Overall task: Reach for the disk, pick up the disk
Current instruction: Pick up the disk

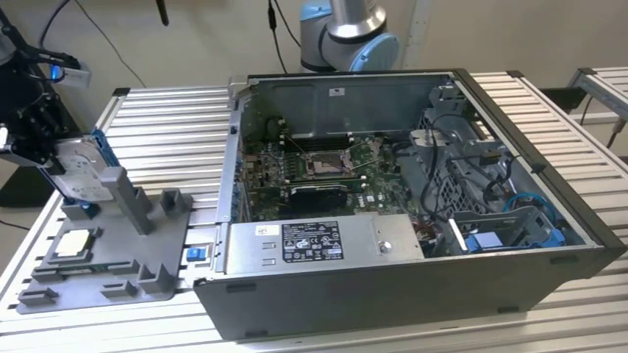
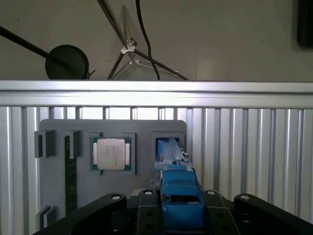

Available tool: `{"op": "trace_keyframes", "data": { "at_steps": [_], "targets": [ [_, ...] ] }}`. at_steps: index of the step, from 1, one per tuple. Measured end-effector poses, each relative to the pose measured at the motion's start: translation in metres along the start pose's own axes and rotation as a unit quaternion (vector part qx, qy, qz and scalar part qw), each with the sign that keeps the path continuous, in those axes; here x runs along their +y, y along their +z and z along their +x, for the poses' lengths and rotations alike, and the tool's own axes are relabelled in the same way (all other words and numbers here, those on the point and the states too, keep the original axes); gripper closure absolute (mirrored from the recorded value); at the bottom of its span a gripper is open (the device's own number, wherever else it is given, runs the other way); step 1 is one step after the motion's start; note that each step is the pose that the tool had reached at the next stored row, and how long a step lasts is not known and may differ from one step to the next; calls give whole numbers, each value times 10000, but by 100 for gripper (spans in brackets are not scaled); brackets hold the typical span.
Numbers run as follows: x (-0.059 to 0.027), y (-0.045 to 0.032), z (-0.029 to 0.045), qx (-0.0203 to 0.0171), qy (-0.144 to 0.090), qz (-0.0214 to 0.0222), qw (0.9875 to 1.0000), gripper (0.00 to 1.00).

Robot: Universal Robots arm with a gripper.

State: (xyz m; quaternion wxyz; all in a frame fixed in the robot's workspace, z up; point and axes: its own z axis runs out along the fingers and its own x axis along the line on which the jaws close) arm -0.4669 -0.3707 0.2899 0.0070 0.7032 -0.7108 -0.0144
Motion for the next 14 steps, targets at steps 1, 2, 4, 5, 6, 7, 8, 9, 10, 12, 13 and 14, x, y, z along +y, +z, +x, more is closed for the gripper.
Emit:
{"op": "trace_keyframes", "data": {
  "at_steps": [1,2,4,5,6,7,8,9,10,12,13,14],
  "targets": [
    [1,-11,0,0,0,0,10000,100],
    [1,-22,0,0,0,0,10000,100],
    [1,-45,0,0,0,0,10000,100],
    [2,-56,0,0,0,0,10000,100],
    [2,-67,0,0,0,0,10000,100],
    [2,-77,-1,0,0,0,10000,100],
    [3,-87,-1,0,0,0,10000,100],
    [3,-98,-1,0,0,0,10000,100],
    [3,-108,-1,0,0,0,10000,100],
    [4,-130,-1,0,0,0,10000,100],
    [4,-140,-1,0,0,0,10000,100],
    [5,-151,-1,0,0,0,10000,100]
  ]
}}
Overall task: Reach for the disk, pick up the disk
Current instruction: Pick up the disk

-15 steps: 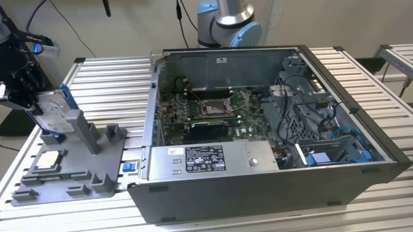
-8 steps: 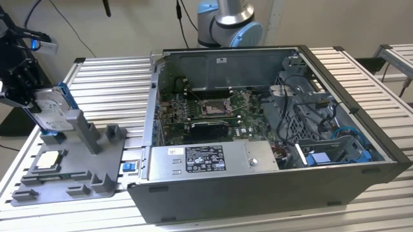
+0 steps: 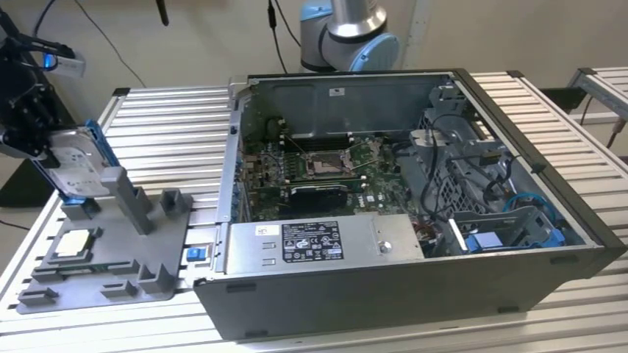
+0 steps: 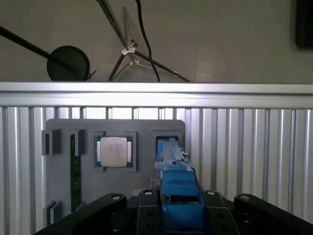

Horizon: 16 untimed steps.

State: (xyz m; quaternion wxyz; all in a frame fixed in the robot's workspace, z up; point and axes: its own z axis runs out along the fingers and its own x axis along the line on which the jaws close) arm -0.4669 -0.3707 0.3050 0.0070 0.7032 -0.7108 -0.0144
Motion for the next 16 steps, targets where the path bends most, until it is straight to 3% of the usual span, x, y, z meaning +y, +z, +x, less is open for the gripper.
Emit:
{"op": "trace_keyframes", "data": {
  "at_steps": [16],
  "targets": [
    [5,-147,-1,0,0,0,10000,100]
  ]
}}
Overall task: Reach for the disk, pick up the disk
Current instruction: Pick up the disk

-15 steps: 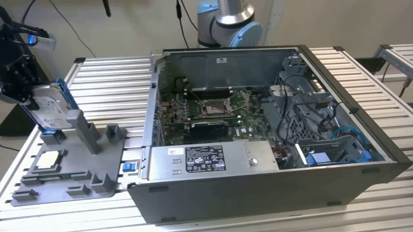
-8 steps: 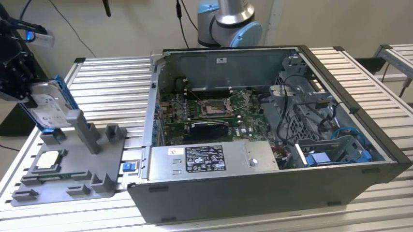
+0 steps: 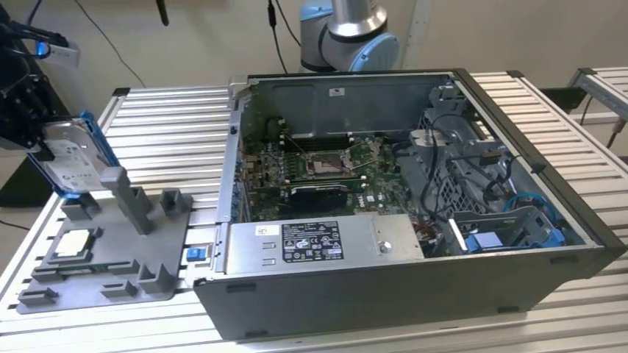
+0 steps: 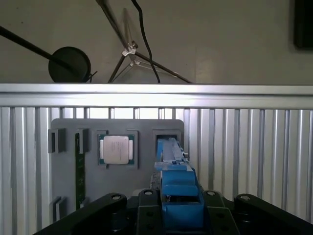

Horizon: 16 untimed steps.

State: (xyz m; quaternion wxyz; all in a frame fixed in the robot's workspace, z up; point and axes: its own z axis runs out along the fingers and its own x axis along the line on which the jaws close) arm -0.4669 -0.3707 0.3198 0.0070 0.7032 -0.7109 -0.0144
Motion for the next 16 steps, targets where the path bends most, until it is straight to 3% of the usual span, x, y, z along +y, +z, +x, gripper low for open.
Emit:
{"op": "trace_keyframes", "data": {
  "at_steps": [16],
  "targets": [
    [5,-158,-2,0,0,0,10000,100]
  ]
}}
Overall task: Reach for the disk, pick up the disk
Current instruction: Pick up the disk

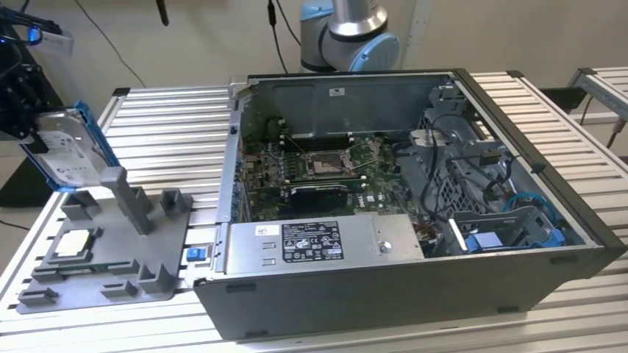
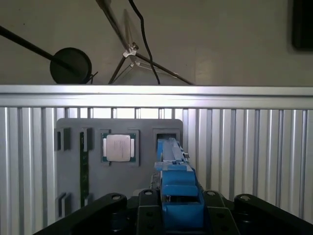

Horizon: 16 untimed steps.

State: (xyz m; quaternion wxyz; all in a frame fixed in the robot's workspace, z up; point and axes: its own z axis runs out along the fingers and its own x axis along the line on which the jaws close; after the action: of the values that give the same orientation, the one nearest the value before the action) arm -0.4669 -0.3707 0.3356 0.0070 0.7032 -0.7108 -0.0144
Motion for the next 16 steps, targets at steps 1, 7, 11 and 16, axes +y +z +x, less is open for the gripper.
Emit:
{"op": "trace_keyframes", "data": {
  "at_steps": [1,7,11,16],
  "targets": [
    [0,-10,0,0,0,0,10000,100],
    [2,-66,-1,0,0,0,10000,100],
    [3,-102,-1,0,0,-1,10000,100],
    [4,-147,-1,0,0,0,10000,100]
  ]
}}
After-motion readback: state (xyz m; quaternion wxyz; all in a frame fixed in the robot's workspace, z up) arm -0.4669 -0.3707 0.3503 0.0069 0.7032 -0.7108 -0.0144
